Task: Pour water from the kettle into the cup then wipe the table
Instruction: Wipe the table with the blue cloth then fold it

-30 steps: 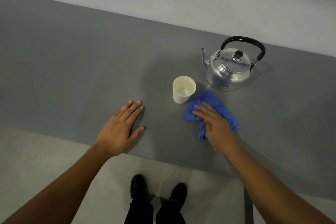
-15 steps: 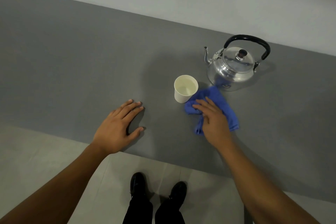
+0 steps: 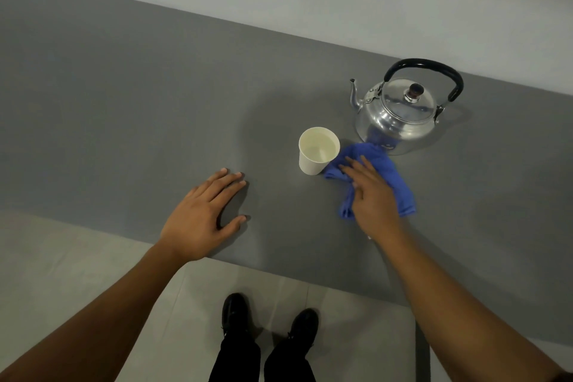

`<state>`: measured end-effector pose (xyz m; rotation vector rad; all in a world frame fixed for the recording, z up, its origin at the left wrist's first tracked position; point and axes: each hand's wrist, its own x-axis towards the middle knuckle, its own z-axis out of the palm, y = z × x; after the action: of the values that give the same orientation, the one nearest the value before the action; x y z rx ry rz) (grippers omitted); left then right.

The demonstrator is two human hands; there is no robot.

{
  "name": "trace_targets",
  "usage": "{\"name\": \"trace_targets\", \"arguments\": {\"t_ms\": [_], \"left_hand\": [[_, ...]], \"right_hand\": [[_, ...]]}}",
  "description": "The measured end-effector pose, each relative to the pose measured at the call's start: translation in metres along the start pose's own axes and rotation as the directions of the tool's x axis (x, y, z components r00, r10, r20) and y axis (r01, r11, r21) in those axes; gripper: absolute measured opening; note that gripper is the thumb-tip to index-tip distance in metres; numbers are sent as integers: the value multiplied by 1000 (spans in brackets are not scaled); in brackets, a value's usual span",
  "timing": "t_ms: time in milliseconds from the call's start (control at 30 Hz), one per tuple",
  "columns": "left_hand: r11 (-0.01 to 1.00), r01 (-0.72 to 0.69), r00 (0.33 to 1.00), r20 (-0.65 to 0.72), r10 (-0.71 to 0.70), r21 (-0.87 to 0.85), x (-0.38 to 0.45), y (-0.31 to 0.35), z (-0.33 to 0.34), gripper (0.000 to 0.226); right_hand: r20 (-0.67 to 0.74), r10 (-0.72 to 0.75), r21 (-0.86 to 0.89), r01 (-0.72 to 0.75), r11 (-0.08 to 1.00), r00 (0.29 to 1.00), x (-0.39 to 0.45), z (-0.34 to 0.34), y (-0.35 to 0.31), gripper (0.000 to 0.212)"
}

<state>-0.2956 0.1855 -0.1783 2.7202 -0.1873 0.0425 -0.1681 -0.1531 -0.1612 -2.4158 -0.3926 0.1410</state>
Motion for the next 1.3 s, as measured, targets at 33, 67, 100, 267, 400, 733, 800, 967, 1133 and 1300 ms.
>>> {"name": "trace_targets", "arguments": {"t_ms": [33,67,100,267,400,733,800,967,1133,1300], "left_hand": [[1000,2,1000,-1,-2,2,0,0,0,69],[1000,4,1000,0,-4,2,0,0,0,69],[1000,5,1000,0,-5,1,0,0,0,69],[1000,4,1000,8,-3,-6,0,0,0,69],[1000,3,1000,9,-3,-6,0,1,-2,69],[1000,8,1000,10,-8,-10,0,3,-2,70],[1000,7,1000,3,-7,-7,0,3,-3,69],[1000,2,1000,5,-2,1,0,3,-3,70],[1000,-5,1000,4,5,8,1,2,-2,69],[1000,1,1000,13,-1,10,1,1,-1,70]], "right_hand": [[16,-26,-3,26,1000,1000,-5,5,-2,56],[48,-58,-5,58,998,997,-14,7,-1,58],[94,-99,-12,101,995,991,-25,7,1,59],[199,-197,-14,203,979,960,-64,-30,31,45],[47,-14,-29,15,999,999,-33,-45,36,50],[143,-105,-30,111,993,984,-69,8,-11,65],[194,-177,-25,185,982,965,-95,-1,-3,61],[28,24,-16,-24,1000,999,-82,-28,19,55],[20,63,-63,-61,996,998,-51,10,-18,67],[182,-125,-20,131,991,975,-90,45,-51,59]]}}
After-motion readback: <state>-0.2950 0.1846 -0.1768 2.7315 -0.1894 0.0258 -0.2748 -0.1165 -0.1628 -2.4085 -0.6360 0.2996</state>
